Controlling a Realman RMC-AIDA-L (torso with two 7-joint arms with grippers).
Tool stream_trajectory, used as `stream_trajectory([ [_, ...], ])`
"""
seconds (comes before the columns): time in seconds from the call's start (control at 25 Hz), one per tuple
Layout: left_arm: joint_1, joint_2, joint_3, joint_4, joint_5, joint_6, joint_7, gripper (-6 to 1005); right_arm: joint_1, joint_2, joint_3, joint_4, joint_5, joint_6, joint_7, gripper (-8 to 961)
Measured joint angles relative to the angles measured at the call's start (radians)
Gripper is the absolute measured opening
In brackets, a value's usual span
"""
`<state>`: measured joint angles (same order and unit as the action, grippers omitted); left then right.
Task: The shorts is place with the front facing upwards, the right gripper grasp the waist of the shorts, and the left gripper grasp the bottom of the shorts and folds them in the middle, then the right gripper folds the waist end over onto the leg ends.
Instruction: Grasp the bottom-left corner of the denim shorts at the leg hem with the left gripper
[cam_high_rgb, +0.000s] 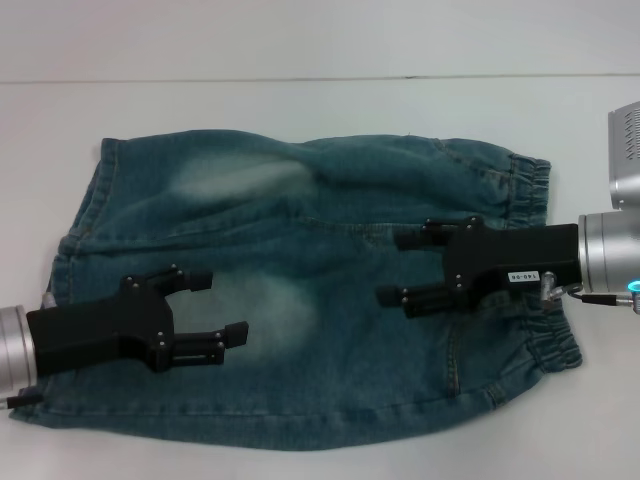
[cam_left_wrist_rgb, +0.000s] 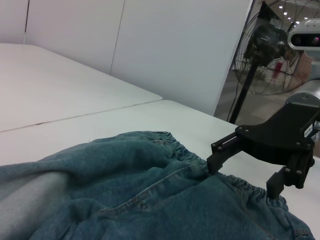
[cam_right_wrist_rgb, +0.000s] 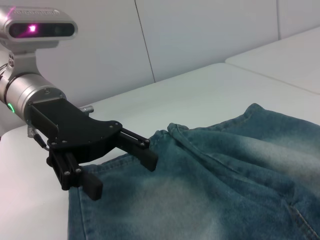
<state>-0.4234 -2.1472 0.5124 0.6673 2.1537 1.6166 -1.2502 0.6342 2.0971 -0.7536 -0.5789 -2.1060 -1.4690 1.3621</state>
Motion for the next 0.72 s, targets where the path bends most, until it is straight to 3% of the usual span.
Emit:
stream_trajectory([
  [0.48,0.000,0.000,-0.001,0.003,0.000,0.002,0.003,951,-0.005,0.000,-0.007,0.001,0.000,-0.004,0.005,916],
  [0.72,0.044,0.000,-0.032,0.093,-0.012,0.044,-0.060,951,-0.009,-0.001,-0.007,0.001,0.000,-0.005,0.007,916],
])
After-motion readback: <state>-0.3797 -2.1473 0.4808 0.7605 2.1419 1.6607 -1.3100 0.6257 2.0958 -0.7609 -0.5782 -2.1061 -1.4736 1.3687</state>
